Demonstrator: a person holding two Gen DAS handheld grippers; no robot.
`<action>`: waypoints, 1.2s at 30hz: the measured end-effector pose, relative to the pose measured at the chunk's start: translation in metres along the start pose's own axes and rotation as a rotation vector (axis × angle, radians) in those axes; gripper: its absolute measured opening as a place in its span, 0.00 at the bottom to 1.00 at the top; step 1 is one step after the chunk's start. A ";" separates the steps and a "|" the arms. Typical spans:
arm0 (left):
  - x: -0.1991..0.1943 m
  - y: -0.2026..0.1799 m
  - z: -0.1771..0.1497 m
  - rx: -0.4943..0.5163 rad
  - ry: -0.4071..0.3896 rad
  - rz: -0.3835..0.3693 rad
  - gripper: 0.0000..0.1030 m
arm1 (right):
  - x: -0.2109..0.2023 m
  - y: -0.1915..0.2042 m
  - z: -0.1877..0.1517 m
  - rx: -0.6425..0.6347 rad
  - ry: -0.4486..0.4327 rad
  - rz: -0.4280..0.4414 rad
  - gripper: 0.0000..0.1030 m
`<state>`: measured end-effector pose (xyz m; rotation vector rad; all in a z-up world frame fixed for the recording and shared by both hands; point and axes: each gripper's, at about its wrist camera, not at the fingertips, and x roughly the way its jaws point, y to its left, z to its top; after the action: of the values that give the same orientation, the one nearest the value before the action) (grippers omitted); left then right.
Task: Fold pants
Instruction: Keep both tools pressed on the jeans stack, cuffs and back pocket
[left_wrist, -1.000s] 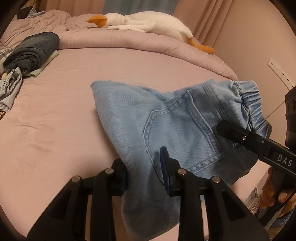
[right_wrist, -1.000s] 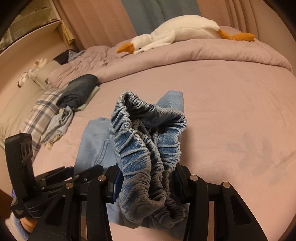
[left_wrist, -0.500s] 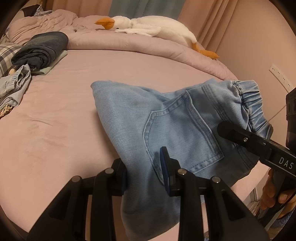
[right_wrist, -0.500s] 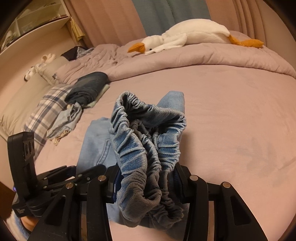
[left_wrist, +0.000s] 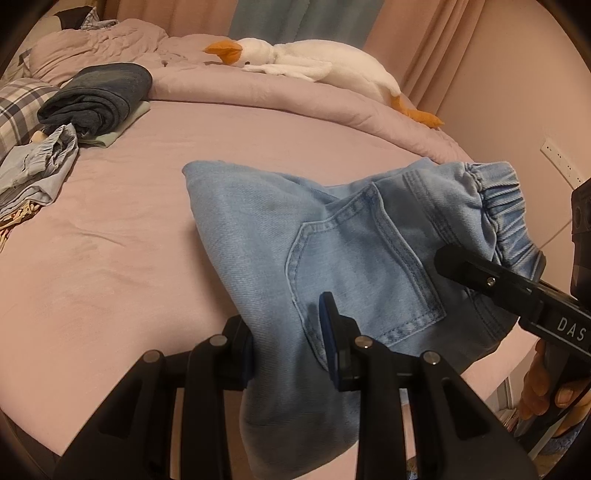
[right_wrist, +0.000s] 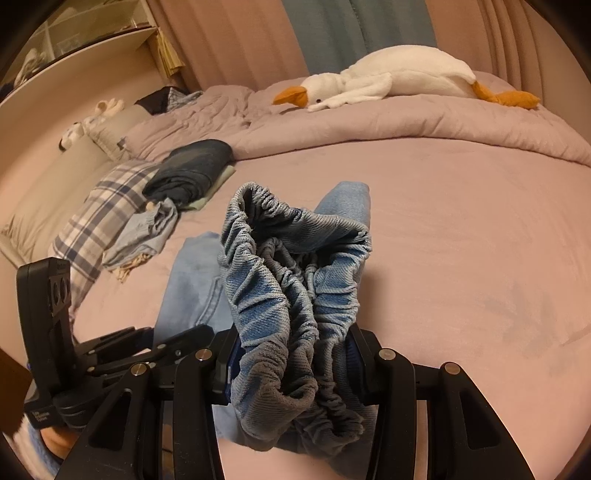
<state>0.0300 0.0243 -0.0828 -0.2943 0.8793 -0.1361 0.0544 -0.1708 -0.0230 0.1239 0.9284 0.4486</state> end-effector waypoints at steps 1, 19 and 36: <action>-0.001 0.001 0.000 0.000 -0.001 0.001 0.27 | 0.000 0.001 0.000 -0.001 0.000 0.002 0.46; -0.009 0.009 -0.004 -0.029 -0.007 0.032 0.27 | 0.009 0.009 0.008 -0.034 0.012 0.029 0.46; -0.010 0.007 -0.006 -0.034 -0.001 0.038 0.27 | 0.012 0.010 0.008 -0.039 0.027 0.034 0.46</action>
<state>0.0187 0.0326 -0.0811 -0.3096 0.8865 -0.0862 0.0641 -0.1555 -0.0239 0.0989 0.9448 0.5008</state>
